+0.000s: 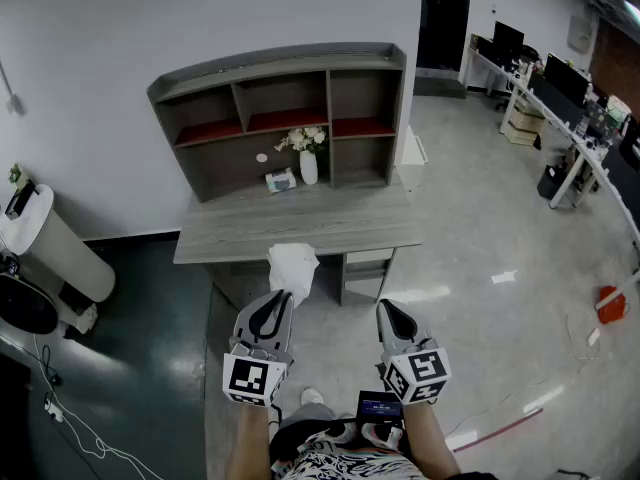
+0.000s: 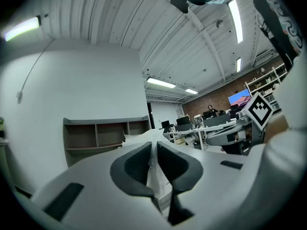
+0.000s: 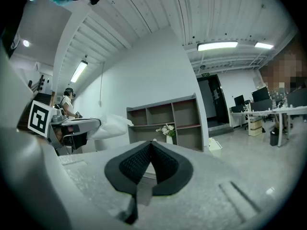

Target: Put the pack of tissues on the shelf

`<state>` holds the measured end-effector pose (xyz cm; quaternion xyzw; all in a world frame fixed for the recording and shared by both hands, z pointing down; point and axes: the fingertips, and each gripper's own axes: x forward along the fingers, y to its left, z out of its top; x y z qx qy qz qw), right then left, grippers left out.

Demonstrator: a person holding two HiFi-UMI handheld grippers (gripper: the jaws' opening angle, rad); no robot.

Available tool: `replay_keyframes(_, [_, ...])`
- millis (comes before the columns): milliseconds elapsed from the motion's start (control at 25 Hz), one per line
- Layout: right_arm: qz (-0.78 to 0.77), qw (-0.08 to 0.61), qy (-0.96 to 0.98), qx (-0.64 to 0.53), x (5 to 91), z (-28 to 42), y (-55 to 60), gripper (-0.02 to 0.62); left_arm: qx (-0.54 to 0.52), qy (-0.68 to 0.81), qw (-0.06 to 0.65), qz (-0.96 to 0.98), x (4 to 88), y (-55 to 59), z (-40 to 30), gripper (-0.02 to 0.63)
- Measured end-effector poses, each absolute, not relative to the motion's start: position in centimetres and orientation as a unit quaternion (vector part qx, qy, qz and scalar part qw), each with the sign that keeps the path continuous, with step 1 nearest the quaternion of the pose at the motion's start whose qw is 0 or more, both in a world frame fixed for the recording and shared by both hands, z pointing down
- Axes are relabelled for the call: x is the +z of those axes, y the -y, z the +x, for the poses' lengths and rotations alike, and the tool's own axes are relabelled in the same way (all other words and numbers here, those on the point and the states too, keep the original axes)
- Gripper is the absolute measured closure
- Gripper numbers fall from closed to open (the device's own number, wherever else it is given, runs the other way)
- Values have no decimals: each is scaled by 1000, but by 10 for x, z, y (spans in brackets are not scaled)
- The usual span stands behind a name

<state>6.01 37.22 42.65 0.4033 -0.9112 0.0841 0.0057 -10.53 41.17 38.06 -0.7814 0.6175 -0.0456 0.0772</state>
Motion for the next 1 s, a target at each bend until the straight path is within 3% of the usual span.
replay_keyframes(560, [412,-17,908,78,417,80,-365,594,-41,-610,92,-786,362,-403,-87,572])
replay_keyframes(1000, [402,-65,907,109,420,86,-286,594,-35,-587,86,-804,377,-310,-83,572])
